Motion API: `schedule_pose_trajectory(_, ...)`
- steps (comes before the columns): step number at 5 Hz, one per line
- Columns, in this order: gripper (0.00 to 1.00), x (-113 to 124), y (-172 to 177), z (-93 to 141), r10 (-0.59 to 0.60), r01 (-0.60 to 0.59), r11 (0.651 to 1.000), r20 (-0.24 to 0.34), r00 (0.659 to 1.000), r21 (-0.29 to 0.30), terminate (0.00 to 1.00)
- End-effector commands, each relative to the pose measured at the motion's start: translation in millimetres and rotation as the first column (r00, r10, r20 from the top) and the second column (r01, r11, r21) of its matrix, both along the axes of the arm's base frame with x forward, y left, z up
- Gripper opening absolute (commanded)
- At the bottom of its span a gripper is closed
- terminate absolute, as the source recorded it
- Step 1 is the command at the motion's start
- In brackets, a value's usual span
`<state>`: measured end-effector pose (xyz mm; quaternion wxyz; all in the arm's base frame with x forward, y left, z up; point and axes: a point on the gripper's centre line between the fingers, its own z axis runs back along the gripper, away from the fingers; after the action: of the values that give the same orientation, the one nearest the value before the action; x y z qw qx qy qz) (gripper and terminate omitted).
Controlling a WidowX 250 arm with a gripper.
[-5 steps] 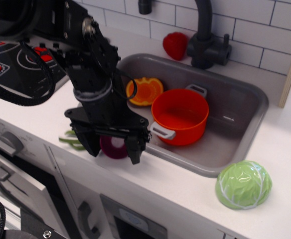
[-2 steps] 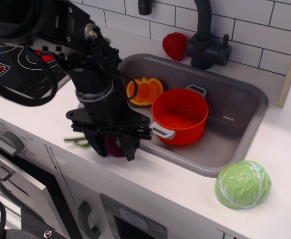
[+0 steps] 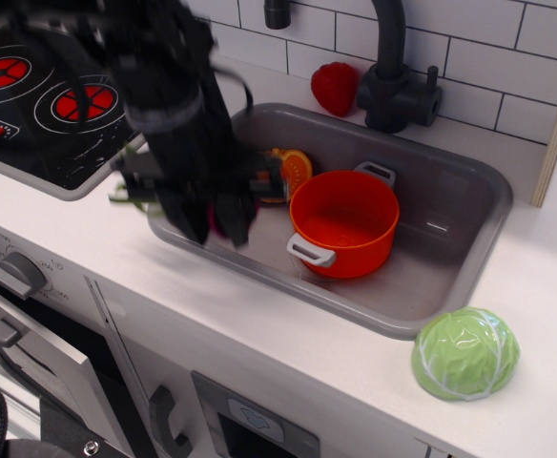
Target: Put beet in pot sink
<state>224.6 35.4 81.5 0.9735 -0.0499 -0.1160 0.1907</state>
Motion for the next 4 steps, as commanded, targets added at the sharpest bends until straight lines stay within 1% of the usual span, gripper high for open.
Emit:
schedule_pose_trajectory(1,0.0,43.0,-0.2,-1.1,0.141,-0.146,0.987,0.08,0.987,0.06,0.0)
schedule_pose_trajectory(2,0.0,67.7,-5.6,-14.3,0.165,-0.17,0.984,0.077,0.983,0.055,0.0)
schedule_pose_trajectory(3,0.0,94.8,-9.5,-21.3,0.197,-0.201,0.978,0.061,0.979,0.059,0.0)
schedule_pose_trajectory(4,0.0,110.8,-12.6,-27.1,0.204,-0.206,0.977,0.041,0.978,0.054,0.0)
